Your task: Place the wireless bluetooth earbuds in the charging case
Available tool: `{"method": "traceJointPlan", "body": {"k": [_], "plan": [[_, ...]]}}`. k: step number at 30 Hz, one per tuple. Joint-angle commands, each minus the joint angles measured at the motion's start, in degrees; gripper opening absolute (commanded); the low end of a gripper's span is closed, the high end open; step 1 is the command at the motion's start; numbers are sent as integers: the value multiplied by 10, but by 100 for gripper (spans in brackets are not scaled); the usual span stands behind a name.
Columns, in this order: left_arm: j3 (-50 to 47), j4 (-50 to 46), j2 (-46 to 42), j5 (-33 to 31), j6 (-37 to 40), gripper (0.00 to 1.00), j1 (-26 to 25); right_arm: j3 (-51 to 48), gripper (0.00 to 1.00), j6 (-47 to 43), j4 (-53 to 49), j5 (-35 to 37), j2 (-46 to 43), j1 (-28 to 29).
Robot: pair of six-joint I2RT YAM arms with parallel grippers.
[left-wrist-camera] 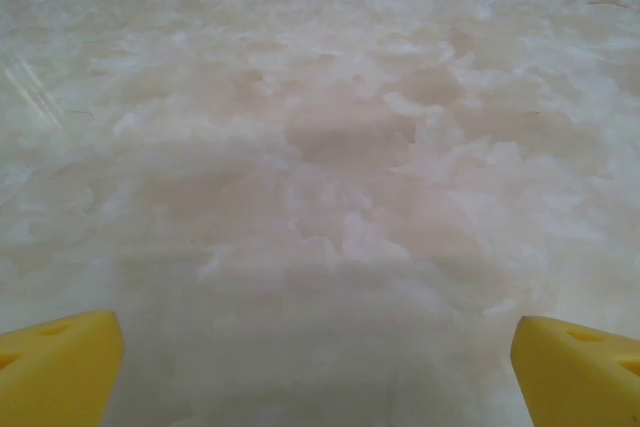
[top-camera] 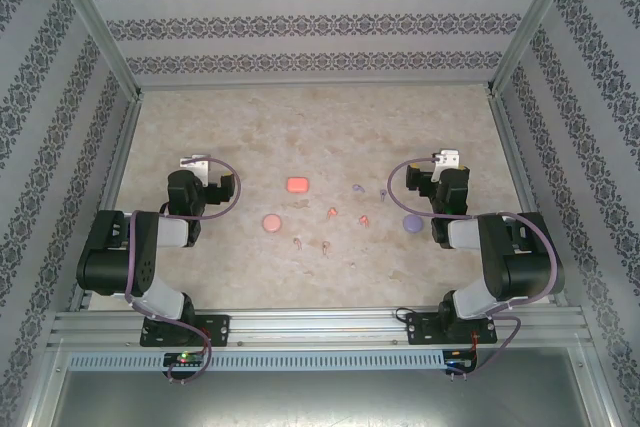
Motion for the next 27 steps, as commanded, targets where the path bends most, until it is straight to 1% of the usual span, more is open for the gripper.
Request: {"method": "traceJointPlan", "body": {"k": [1, 27], "plan": [[4, 21, 0, 6, -9, 100, 3, 7, 98, 3, 14, -12, -7, 0], [15, 1, 2, -7, -15, 99, 2, 11, 98, 8, 8, -25, -6, -6]]}}
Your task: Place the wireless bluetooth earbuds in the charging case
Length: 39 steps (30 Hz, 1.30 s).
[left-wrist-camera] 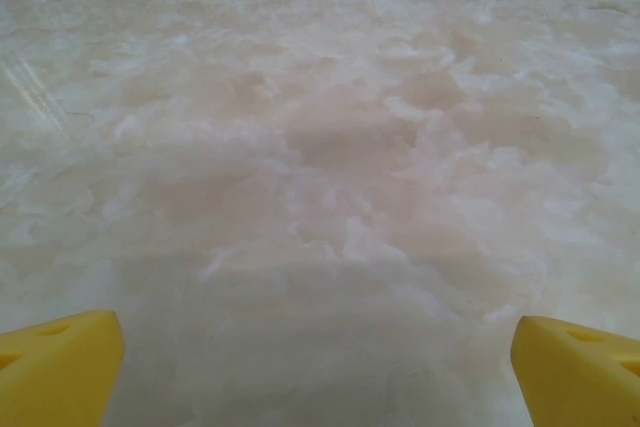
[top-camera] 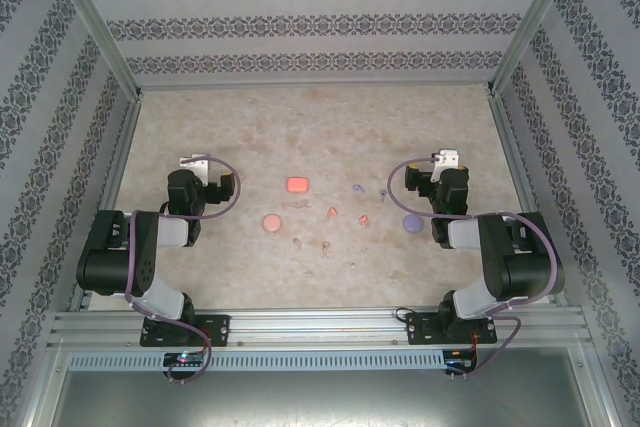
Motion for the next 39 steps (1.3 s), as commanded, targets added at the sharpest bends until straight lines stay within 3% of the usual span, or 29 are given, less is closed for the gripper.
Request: {"method": "traceJointPlan", "body": {"k": [1, 8, 10, 14, 17, 21, 23, 26, 28, 34, 39], "plan": [[12, 3, 3, -6, -11, 99, 3, 11, 98, 7, 7, -12, -6, -5], [6, 13, 0, -5, -10, 100, 3, 8, 98, 4, 13, -10, -9, -4], [12, -9, -18, -13, -12, 99, 2, 14, 98, 2, -11, 20, -27, 7], [72, -173, -95, -55, -27, 99, 2, 70, 98, -17, -171, 112, -98, 49], [111, -256, -129, -45, -27, 99, 2, 147, 98, 57, -332, 133, -126, 54], [152, -345, -172, -29, -48, 100, 2, 242, 98, 212, -537, 88, -153, 45], [171, -387, -195, -21, -77, 100, 0, 269, 98, 229, -572, -8, -155, 34], [178, -415, -229, 0, -129, 100, -3, 287, 98, 240, -585, -96, -151, 35], [176, -424, -249, 9, -166, 100, -5, 316, 98, 255, -634, -104, -143, 44], [188, -452, -274, 35, -270, 100, -6, 390, 98, 265, -743, -102, -114, 140], [256, -557, -225, 67, -318, 99, -6, 476, 98, 319, -821, -57, -54, 250]]}}
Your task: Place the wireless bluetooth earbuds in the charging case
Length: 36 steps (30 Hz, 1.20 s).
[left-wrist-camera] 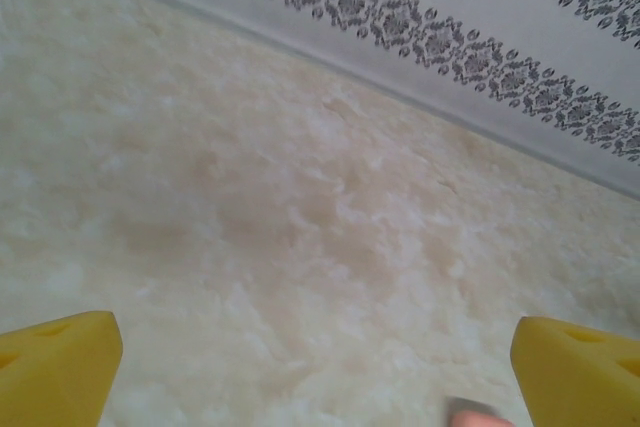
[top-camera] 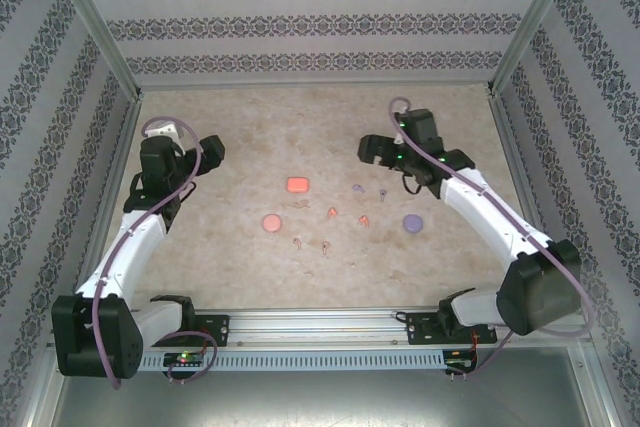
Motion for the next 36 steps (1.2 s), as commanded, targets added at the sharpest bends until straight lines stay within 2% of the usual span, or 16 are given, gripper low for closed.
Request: {"method": "traceJointPlan", "body": {"k": [1, 5, 9, 12, 18, 25, 36], "plan": [[56, -98, 32, 28, -72, 99, -6, 59, 98, 59, -85, 20, 45, 56], [99, -158, 70, 28, -111, 99, -5, 136, 98, 106, -118, 15, 133, 113], [117, -176, 89, 27, -169, 99, -4, 239, 94, 132, -178, 38, 237, 154], [124, -177, 102, 30, -218, 99, -4, 316, 92, 144, -234, 69, 308, 179], [104, -154, 105, 16, -297, 99, -3, 411, 92, 174, -282, 90, 403, 205], [98, -165, 114, -4, -312, 99, 0, 480, 92, 204, -316, 98, 475, 222], [98, -158, 132, 26, -299, 99, 7, 655, 87, 205, -417, 137, 615, 222]]}}
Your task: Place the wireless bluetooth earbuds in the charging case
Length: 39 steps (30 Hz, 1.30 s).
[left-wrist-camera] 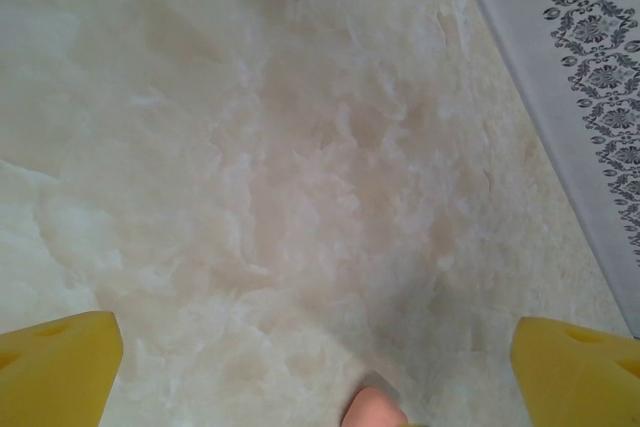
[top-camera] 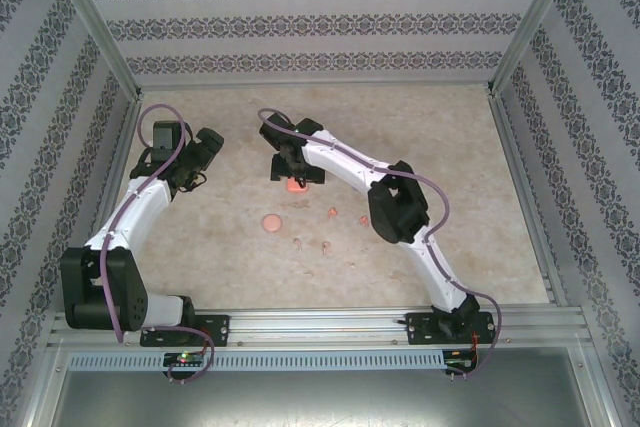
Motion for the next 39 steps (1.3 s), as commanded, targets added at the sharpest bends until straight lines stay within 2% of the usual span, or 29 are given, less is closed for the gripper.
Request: {"method": "traceJointPlan", "body": {"k": [1, 8, 17, 22, 28, 32, 37, 39], "plan": [[-7, 0, 6, 18, -5, 99, 7, 53, 86, 9, -64, 35, 36, 4], [-7, 7, 10, 29, 2, 99, 8, 101, 83, 16, -75, 26, 84, 2], [-8, 8, 15, 32, 9, 99, 8, 100, 80, 14, -70, 14, 106, 4], [1, -6, 23, 40, 6, 99, 8, 99, 71, 10, -65, 6, 111, 3], [32, -51, 40, 63, 30, 100, 8, 89, 49, -2, -47, -4, 97, 2], [-10, 48, 30, 100, 49, 100, 8, 57, 38, -17, -9, -14, 45, -4], [-66, 232, 40, 212, 49, 99, 5, -22, 38, -8, 62, -36, -62, -33], [-91, 307, 45, 232, 30, 99, -4, -61, 38, 14, 99, -54, -104, -54]]}}
